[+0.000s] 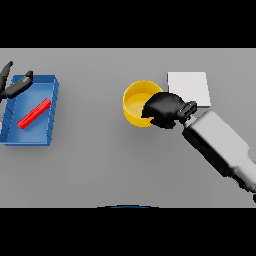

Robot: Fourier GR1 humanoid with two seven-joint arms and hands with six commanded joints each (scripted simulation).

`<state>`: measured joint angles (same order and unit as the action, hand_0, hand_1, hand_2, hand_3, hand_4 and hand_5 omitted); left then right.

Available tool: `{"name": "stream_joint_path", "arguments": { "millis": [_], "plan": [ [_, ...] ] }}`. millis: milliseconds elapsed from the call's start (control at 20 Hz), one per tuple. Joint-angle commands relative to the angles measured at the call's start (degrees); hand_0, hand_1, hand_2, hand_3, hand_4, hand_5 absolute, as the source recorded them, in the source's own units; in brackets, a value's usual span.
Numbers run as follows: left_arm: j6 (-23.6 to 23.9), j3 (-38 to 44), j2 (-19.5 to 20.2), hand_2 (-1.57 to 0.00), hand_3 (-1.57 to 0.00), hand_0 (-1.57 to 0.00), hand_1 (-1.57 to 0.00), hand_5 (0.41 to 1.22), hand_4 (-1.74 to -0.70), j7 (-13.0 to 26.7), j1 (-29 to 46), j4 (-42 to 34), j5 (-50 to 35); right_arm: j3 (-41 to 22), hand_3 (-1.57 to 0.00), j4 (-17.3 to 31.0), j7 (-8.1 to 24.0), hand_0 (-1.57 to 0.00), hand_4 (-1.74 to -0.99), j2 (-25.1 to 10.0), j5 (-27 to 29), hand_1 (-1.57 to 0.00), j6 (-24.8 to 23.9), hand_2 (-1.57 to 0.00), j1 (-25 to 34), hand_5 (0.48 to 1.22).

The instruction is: Pick up the red beaker and tilt it to pour out 1 green nut into yellow bowl. Pick up the yellow bowl and place it on the metallic measuring scale.

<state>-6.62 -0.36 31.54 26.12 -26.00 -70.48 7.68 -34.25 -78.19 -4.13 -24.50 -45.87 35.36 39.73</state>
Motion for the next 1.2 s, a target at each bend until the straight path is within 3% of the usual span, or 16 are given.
{"name": "stream_joint_path", "arguments": {
  "millis": [0,50,200,400,450,600,750,1000,1150],
  "plan": [
    [0.15,0.04,-0.29,0.00,0.00,0.00,0.00,0.704,-0.80,-0.28,-0.26,0.26,-0.09,1.28,-1.18,0.31,0.13,-1.52,-1.740,-0.83,0.40,-1.57,0.28,-1.52,0.53,1.219],
    [0.11,-0.07,-0.45,0.00,0.00,0.00,0.00,0.703,-0.81,-0.28,0.26,-0.94,-0.42,1.84,-1.18,-0.05,1.73,-1.53,-1.740,-1.48,0.44,-1.57,0.63,-1.52,0.47,1.220],
    [0.07,0.25,-0.42,0.00,0.00,0.00,0.00,0.723,-0.83,2.15,0.16,-1.90,-1.06,4.14,-1.17,0.89,0.96,-1.55,-1.741,-3.54,0.58,-1.57,-1.76,-1.50,1.46,1.220],
    [0.09,0.45,-0.33,0.00,0.00,0.00,0.00,0.737,-0.84,2.82,0.91,-2.67,-1.39,6.57,-1.15,7.06,-1.45,-1.56,-1.741,-5.90,-0.32,-1.57,-6.93,-1.54,3.89,1.221],
    [-0.05,0.27,-0.53,0.00,0.00,0.00,0.00,0.739,-0.84,3.11,0.73,-2.45,-1.37,6.94,-1.15,8.76,-0.33,-1.56,-1.741,-5.43,-0.58,-1.57,-7.76,-1.54,4.61,1.221],
    [-0.03,0.47,-0.28,0.00,0.00,0.00,0.00,0.758,-0.85,4.57,0.93,-3.35,-1.65,8.19,-1.15,13.83,-1.73,-1.57,-1.741,-6.62,-0.96,-1.57,-10.98,-1.56,4.71,1.221],
    [-0.27,1.05,0.28,0.00,0.00,0.00,0.00,0.762,-0.86,5.73,1.30,-4.41,-2.29,9.20,-1.17,19.63,-1.74,-1.57,-1.741,-5.99,-1.23,-1.57,-13.30,-1.53,6.68,1.221],
    [0.89,-0.01,-1.01,0.00,0.00,0.00,0.00,0.789,-0.86,6.32,1.05,-4.06,-1.15,10.01,-1.24,29.76,-4.36,-1.57,-1.741,-4.80,-1.78,-1.57,-17.50,-1.45,8.14,1.221],
    [0.94,-0.32,-0.66,0.00,0.00,0.00,0.00,0.804,-0.86,6.96,1.06,-4.72,-0.64,10.39,-1.34,31.87,-4.24,-1.57,-1.741,-4.31,-1.42,-1.57,-18.10,-1.40,7.61,1.221]
  ]
}}
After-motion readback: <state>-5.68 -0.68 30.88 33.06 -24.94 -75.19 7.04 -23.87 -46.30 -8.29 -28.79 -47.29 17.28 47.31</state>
